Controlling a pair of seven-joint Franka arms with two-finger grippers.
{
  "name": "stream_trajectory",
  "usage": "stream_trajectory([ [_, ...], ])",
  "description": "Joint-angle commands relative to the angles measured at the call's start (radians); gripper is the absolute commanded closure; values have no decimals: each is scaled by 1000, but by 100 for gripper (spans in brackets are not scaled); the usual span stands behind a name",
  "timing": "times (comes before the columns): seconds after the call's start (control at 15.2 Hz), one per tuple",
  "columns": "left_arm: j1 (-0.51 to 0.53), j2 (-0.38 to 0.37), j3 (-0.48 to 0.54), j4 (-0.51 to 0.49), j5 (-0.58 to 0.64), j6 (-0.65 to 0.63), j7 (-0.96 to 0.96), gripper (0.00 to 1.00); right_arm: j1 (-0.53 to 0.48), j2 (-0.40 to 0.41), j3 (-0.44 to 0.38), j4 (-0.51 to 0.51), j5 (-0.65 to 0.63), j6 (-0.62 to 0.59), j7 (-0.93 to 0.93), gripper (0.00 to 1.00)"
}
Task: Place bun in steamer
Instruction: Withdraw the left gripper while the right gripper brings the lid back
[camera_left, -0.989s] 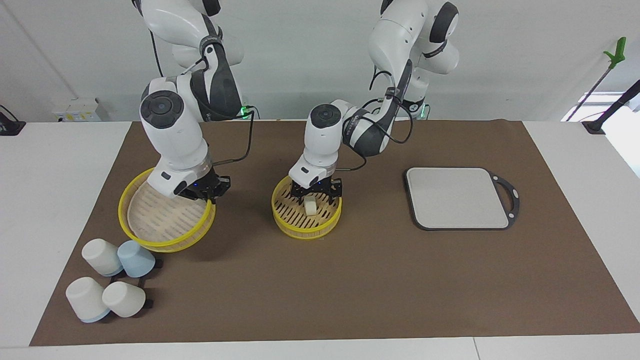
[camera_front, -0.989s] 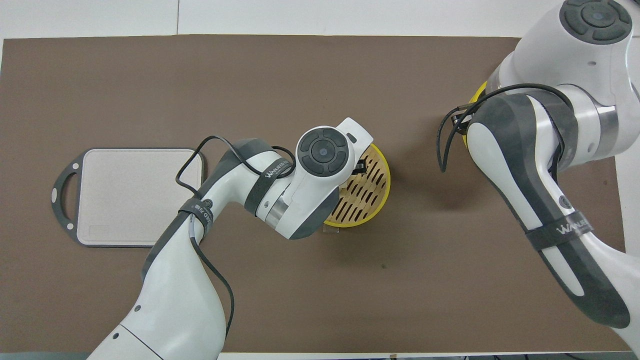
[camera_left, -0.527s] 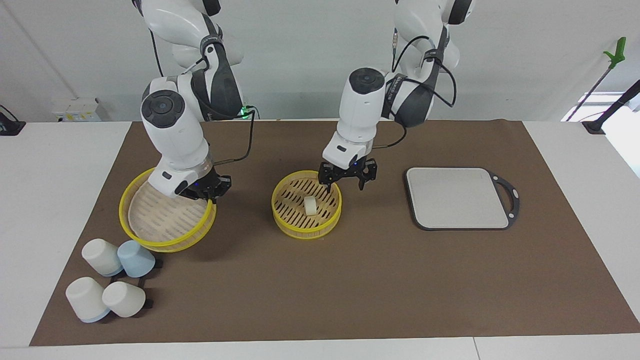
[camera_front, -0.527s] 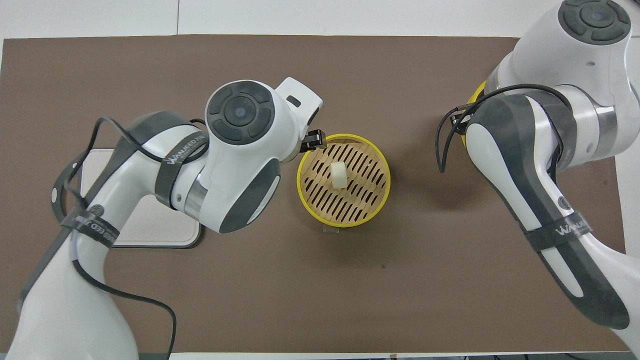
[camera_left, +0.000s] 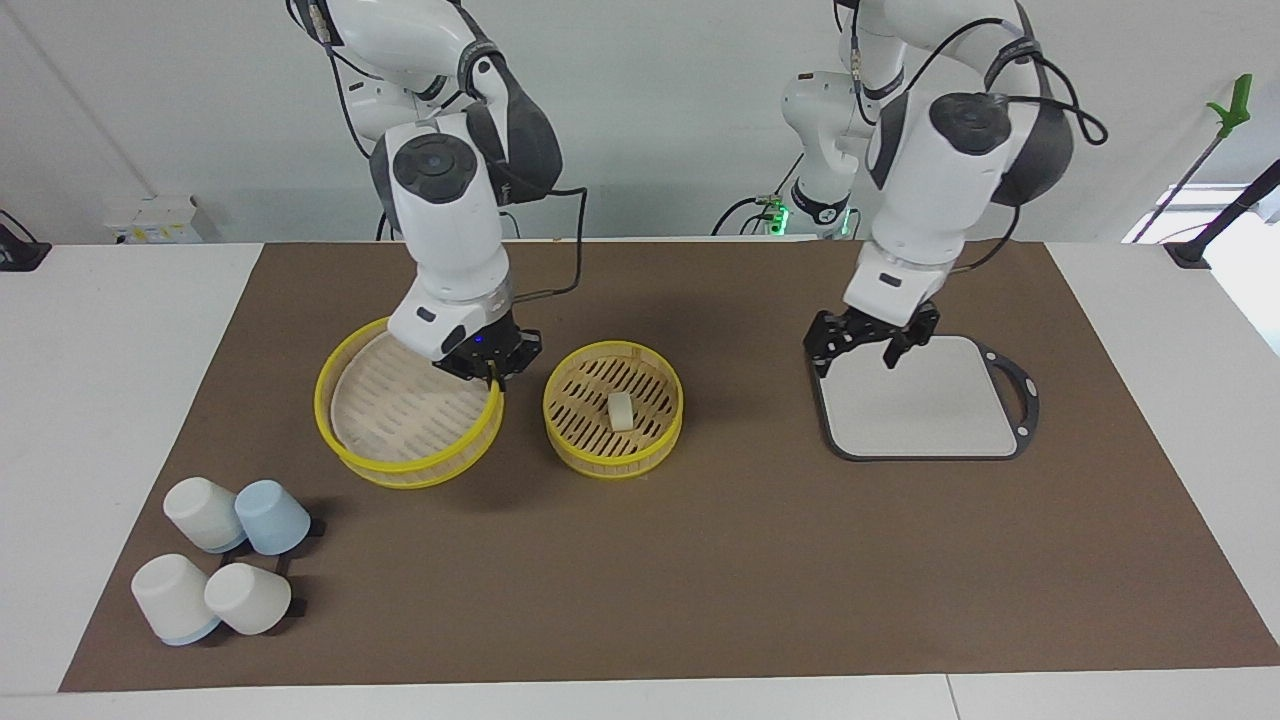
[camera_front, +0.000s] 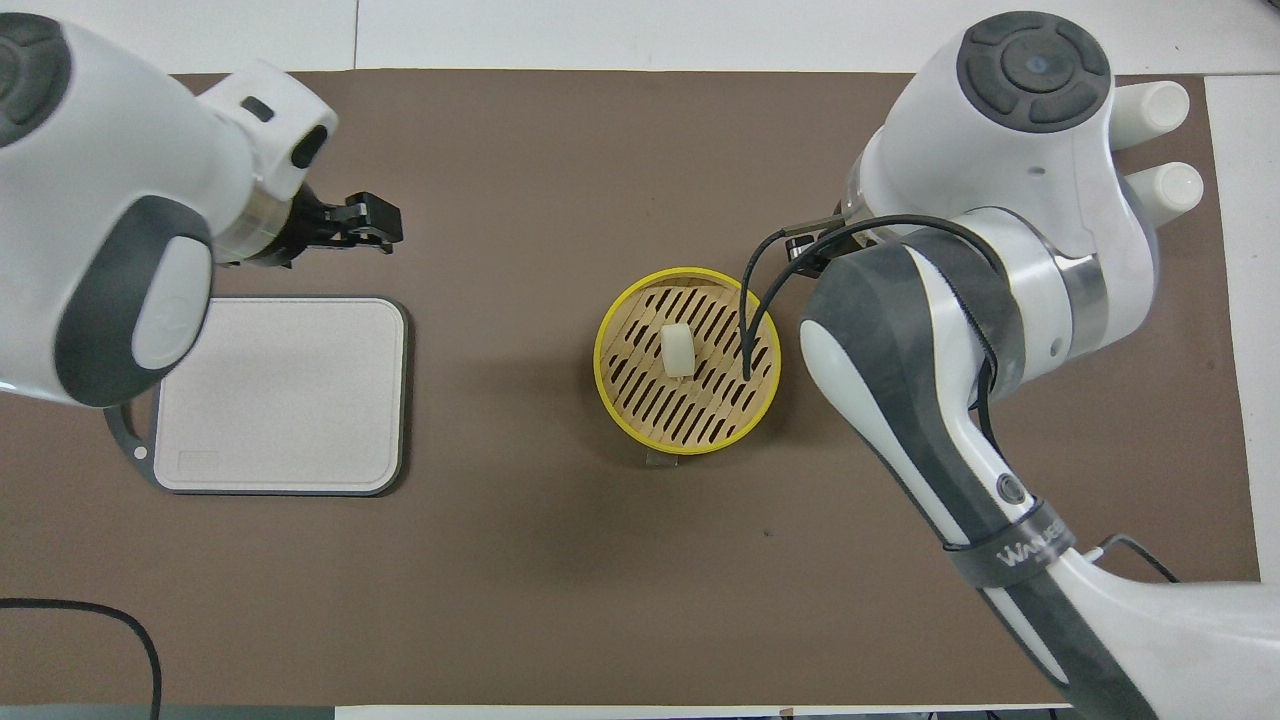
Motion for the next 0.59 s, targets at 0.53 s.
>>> stream_trajectory([
  [0.53,188,-140,0,-43,-21,-225,282,0,283,152,-12,212,2,11,463,100],
])
